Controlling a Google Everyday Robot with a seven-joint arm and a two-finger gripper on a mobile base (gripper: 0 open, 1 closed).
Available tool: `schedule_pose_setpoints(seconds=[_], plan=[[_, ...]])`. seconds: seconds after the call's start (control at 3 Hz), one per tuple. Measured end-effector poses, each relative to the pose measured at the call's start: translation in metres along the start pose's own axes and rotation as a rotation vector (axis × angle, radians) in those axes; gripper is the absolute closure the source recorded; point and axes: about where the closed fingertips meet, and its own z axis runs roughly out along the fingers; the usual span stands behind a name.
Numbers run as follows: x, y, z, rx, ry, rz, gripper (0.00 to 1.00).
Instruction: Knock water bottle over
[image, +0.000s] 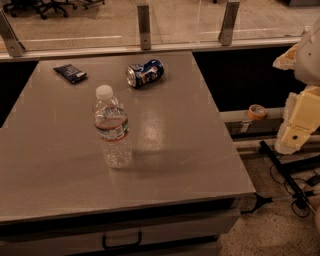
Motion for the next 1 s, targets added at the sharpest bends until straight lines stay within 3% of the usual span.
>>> schedule_pose_setpoints(seconds=[0.67, 1.0], plan=[[-0.005, 0.000, -0.002, -0.005, -0.032, 0.001, 0.00], [-0.032, 0.009, 0.010, -0.049, -0.146, -0.046, 0.00]])
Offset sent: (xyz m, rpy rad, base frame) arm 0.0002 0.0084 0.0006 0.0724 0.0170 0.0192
